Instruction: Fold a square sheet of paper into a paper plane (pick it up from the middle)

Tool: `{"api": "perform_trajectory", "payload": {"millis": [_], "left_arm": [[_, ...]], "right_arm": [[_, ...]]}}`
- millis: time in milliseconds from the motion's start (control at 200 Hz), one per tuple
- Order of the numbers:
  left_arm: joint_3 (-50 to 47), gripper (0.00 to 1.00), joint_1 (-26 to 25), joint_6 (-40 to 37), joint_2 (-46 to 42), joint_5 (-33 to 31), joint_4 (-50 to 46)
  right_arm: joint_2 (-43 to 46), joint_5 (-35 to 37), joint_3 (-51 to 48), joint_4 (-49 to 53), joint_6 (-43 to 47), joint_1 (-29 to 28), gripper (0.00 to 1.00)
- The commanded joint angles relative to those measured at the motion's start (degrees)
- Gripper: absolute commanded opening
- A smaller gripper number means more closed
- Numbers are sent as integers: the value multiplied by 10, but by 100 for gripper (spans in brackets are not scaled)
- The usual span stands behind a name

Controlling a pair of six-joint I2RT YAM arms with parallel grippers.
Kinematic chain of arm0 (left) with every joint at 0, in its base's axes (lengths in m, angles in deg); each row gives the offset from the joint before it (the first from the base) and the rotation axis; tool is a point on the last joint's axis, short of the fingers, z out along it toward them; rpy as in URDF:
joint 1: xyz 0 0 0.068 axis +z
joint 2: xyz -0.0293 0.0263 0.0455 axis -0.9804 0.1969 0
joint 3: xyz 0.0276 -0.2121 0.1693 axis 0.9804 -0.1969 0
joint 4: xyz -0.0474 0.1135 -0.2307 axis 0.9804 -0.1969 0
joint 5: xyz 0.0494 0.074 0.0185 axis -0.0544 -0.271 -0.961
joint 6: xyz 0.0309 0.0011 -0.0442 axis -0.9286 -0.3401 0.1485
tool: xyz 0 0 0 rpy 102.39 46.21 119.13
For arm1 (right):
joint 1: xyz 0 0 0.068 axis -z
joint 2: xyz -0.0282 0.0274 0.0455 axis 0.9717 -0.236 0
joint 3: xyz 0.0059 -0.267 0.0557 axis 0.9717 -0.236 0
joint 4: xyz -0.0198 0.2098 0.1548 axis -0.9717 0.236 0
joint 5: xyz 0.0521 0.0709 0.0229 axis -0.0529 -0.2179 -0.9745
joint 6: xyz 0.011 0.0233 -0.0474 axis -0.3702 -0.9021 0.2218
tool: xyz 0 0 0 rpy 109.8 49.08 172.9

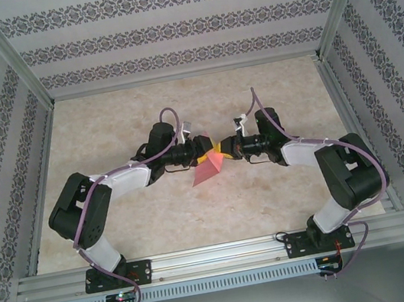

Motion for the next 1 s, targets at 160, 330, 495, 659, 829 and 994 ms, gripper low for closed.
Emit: {"api": "perform_trajectory", "payload": {"millis": [160, 330, 495, 659, 829, 994], "left_arm": [[24, 36, -5, -69, -7, -4, -108], [31, 29, -5, -81, -7, -2, -126], [32, 25, -5, -80, -4, 3, -128], [31, 21, -5, -79, -6, 8, -126], [31, 20, -5, -77, -11, 15, -119], [27, 17, -6, -54, -19, 17, -98]], "right_arm": [[-14, -10, -3, -24, -1, -5, 0], [-16, -8, 1, -22, 1, -9, 1], [-6, -1, 9, 10, 23, -16, 9], [17, 13, 13, 69, 64, -17, 21], [58, 44, 13, 160, 121, -3, 34], [113, 67, -27, 142, 95, 8, 47]]}}
